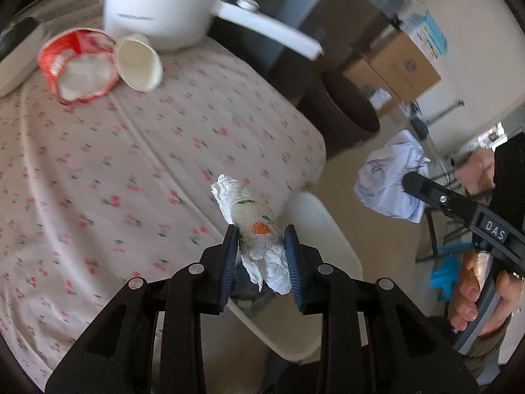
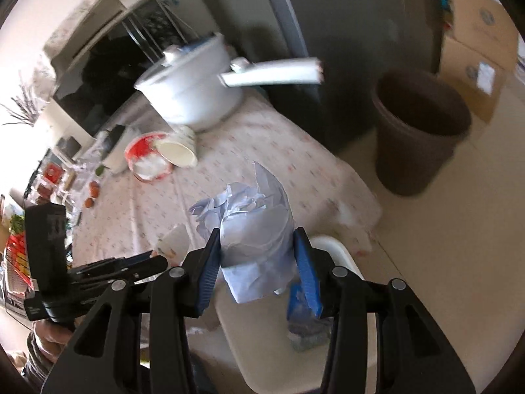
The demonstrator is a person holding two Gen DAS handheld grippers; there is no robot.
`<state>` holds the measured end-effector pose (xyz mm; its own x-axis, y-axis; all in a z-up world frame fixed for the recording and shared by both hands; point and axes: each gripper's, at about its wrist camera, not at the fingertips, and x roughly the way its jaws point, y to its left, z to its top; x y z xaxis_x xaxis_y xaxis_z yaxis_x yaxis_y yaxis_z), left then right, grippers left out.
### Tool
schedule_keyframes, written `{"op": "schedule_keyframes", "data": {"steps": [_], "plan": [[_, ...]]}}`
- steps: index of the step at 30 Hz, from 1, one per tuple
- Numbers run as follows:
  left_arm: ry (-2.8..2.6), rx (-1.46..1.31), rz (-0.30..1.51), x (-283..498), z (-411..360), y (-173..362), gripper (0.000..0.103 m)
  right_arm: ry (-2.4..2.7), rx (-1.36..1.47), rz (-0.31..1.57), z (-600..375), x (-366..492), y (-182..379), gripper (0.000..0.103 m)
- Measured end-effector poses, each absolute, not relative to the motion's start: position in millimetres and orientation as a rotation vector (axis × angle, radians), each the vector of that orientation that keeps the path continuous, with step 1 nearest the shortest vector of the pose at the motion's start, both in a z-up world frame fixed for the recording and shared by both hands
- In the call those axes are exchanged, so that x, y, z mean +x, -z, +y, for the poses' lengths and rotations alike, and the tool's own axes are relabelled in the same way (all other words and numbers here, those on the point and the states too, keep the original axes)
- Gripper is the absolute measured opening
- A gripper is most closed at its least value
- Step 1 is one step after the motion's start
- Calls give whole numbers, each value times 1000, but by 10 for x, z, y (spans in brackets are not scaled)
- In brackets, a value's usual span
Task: Collect trash
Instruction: 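Carry the tissue and blue paper to the basin and open both grippers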
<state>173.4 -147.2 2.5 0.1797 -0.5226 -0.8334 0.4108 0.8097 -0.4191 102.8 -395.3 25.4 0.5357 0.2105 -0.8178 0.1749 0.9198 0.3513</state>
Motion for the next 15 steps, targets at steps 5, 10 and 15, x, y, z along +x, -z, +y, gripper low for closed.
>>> {"op": "schedule_keyframes", "data": {"steps": [5,10,15], "plan": [[710,-50,1248,1570,-1682,102,28,-15,366,1073,-3928,930,-92,44],[730,5,1273,1435,-1836,253,28,-8,324,1091,-3936,877,-69,44],[724,33,1295,1403,-1927,367,28,-16,294,1111,-3925,860,-48,45]]}}
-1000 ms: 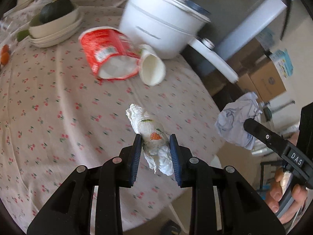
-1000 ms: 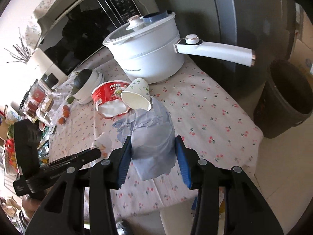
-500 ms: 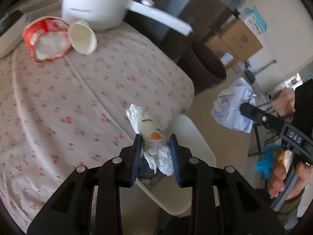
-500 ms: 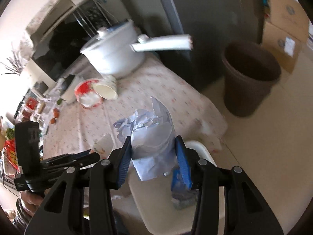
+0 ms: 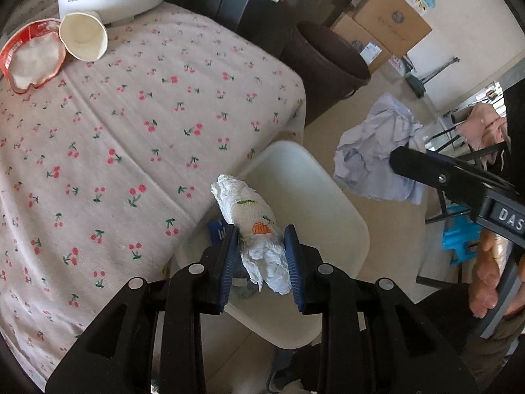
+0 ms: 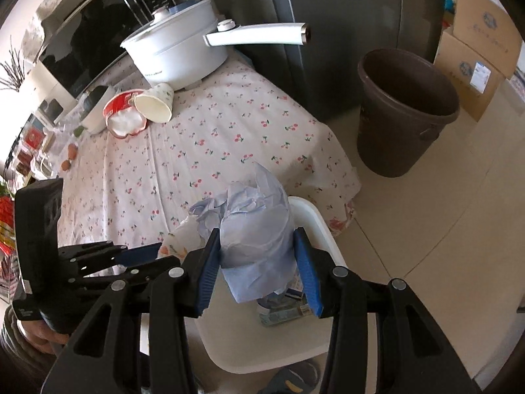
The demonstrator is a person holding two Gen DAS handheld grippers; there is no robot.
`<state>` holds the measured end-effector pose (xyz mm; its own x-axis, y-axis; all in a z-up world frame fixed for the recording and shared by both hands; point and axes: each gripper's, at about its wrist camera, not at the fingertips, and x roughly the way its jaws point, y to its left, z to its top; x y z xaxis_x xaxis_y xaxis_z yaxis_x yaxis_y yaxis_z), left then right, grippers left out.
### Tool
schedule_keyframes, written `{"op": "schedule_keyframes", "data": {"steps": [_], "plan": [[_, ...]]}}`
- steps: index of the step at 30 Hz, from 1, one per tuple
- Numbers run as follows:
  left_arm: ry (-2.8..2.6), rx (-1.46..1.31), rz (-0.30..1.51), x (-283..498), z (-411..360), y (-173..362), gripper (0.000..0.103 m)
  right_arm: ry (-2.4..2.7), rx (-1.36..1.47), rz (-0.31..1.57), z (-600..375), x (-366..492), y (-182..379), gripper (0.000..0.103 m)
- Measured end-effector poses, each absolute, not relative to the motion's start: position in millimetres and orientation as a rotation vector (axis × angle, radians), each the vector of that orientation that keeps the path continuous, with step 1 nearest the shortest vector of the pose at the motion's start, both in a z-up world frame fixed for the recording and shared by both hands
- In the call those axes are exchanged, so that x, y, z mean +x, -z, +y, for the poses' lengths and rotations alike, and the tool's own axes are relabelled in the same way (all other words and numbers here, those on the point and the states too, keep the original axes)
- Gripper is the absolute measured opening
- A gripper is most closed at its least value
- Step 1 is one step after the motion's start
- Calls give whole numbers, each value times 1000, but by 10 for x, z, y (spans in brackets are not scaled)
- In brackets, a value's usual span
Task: Collect trash
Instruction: 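Carry the tissue and blue paper to the basin and open both grippers, then move both tools back toward the red noodle cup and paper cup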
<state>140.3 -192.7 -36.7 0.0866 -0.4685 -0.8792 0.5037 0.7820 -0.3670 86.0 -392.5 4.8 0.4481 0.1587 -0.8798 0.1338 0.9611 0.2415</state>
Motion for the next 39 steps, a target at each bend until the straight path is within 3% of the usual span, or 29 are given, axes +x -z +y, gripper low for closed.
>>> {"op": "schedule_keyframes", "data": {"steps": [6,8,10,31,39], "plan": [[709,20,1352,1445,-1930,521,33,-12,253,1157,-3890,857,41,47],[701,20,1363,1457,-1933,548,50,-13,246,1167,-3878,855,54,49],[689,23,1344,1464,-1909,516,59,-13,241,1168,-3868,860,53,49],[650,13,1316,1510,-1812,408,63,3,227,1150,-3843,893,19,49],[615,-2,1320,1563,-1746,416,73,15,232,1136,-3869,936,26,55]]}}
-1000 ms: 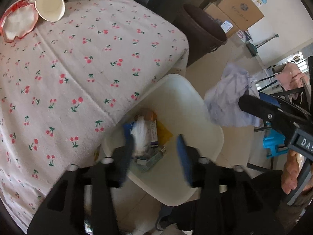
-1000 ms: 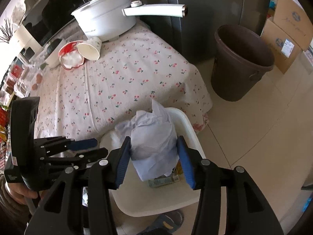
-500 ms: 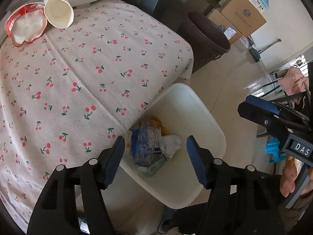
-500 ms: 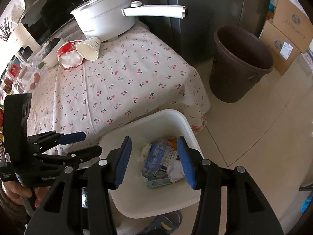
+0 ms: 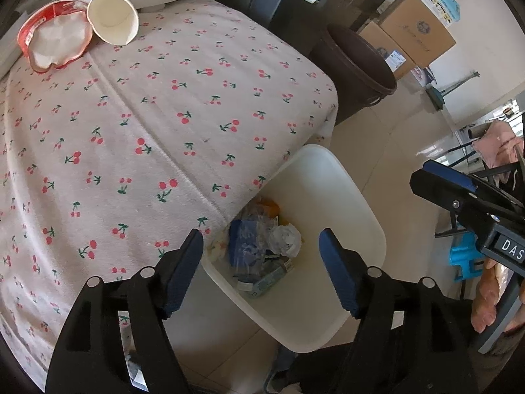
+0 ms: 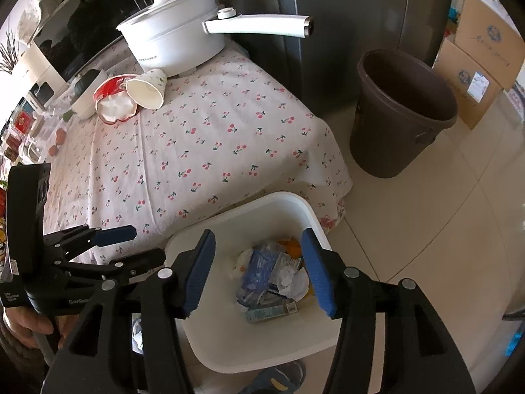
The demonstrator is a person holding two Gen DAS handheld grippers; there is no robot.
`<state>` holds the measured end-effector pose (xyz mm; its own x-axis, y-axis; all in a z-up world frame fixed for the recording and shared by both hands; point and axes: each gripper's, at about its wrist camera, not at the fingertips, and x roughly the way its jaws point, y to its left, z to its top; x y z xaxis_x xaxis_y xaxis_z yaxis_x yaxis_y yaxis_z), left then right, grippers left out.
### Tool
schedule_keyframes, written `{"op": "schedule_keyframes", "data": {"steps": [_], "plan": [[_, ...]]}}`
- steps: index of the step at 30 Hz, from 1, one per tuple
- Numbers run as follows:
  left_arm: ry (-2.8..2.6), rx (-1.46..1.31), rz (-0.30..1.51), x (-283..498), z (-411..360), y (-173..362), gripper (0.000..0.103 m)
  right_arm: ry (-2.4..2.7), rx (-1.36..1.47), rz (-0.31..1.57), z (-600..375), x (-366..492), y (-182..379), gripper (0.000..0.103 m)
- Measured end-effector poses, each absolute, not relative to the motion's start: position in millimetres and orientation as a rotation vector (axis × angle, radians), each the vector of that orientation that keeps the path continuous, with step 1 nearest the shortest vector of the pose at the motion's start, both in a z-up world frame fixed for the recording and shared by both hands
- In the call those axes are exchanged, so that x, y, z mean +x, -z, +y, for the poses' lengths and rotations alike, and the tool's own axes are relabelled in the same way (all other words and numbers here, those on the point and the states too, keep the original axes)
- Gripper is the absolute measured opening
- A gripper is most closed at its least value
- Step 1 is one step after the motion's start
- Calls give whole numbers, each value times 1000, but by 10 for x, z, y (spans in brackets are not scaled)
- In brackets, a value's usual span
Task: Collect trash
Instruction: 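Move both tools back toward the red noodle cup and paper cup, then grasp the red noodle cup with the left gripper while the right grasps the paper cup rim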
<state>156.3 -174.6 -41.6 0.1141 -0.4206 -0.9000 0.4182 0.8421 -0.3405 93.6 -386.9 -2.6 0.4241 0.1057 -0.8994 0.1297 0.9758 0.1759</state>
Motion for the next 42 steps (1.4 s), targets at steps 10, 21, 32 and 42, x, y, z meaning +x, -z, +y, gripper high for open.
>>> {"op": "schedule_keyframes", "data": {"steps": [10,21,32,42], "plan": [[503,-157,1322,1906,-1303,243,84,11,228,1130,-3797,1035,66,61],[214,-684,1197,2774,181,-63,94,-30,205,1128,-3580,1231,105,66],[148,-780,1132,3335,436,139,94,-116,174,1137,-3164,1564,157,70],[153,-809,1137,3645,379,305,94,-172,255,1066,-2839,2237,146,74]]}}
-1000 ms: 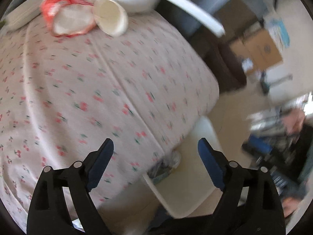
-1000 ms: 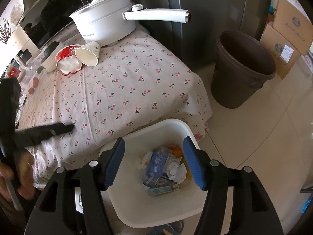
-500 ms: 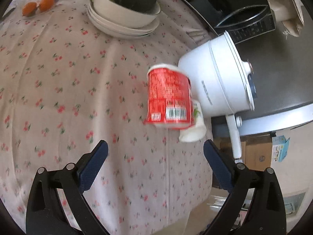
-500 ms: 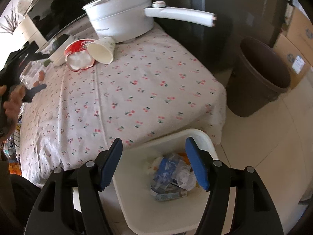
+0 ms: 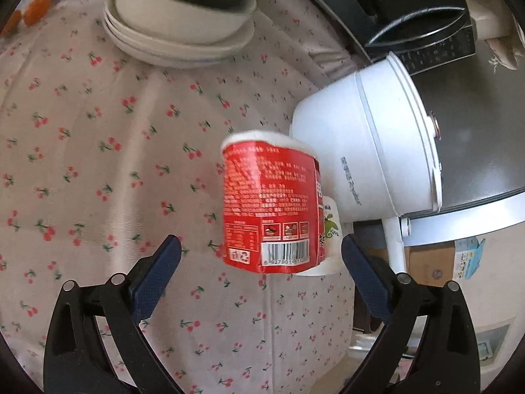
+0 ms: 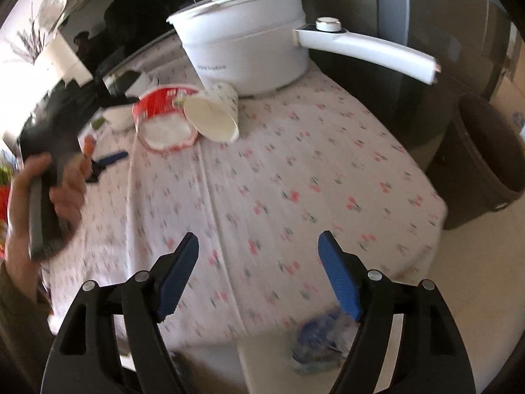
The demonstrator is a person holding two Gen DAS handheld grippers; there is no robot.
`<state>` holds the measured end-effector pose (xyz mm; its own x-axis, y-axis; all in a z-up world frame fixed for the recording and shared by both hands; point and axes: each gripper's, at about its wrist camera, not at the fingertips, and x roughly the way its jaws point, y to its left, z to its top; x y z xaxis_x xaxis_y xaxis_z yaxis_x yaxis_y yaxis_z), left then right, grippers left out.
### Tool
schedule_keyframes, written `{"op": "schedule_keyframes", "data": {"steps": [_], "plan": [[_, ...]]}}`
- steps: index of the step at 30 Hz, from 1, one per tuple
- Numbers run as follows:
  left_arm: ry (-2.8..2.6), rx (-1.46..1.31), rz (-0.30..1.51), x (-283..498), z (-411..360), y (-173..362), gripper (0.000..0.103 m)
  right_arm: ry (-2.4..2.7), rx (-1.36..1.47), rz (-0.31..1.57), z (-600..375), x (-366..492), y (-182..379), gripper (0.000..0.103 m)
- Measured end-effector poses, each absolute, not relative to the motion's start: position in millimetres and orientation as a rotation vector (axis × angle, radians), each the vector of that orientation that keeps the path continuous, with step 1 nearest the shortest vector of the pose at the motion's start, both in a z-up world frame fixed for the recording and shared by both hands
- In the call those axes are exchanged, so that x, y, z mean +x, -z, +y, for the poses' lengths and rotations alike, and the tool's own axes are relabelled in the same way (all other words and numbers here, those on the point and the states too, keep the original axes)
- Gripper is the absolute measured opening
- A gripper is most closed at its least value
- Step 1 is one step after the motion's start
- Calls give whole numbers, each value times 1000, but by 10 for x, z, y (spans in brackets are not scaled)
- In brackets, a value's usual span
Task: Collect trash
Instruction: 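Grasp the red noodle cup with the left gripper while the right grasps the paper cup rim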
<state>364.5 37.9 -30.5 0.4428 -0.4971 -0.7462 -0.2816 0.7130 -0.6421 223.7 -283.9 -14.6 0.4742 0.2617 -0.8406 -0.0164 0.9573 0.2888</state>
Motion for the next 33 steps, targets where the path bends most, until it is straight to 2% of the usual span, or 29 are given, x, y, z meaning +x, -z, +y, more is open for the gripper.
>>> {"op": "schedule_keyframes", "data": {"steps": [5,8,11,20,25,27,30,33], "plan": [[161,-778,1150,3738,316,353,94,-131,67,1032,-2541,2671,345,74],[168,-768,1159,3771,303,370,89,-121,59,1019,-2491,2918,452,73],[164,-748,1166,3785,284,383,87,-115,55,993,-2412,3188,501,68],[168,-740,1174,3838,266,436,83,-113,26,947,-2253,3643,611,40],[171,-765,1172,3864,301,491,82,-132,46,940,-2236,3732,639,18],[175,-771,1168,3867,308,497,82,-143,41,937,-2197,3751,646,12],[187,-775,1160,3873,294,494,77,-157,36,936,-2148,3750,644,6],[204,-798,1157,3869,280,493,70,-170,24,936,-2098,3721,636,4]]}}
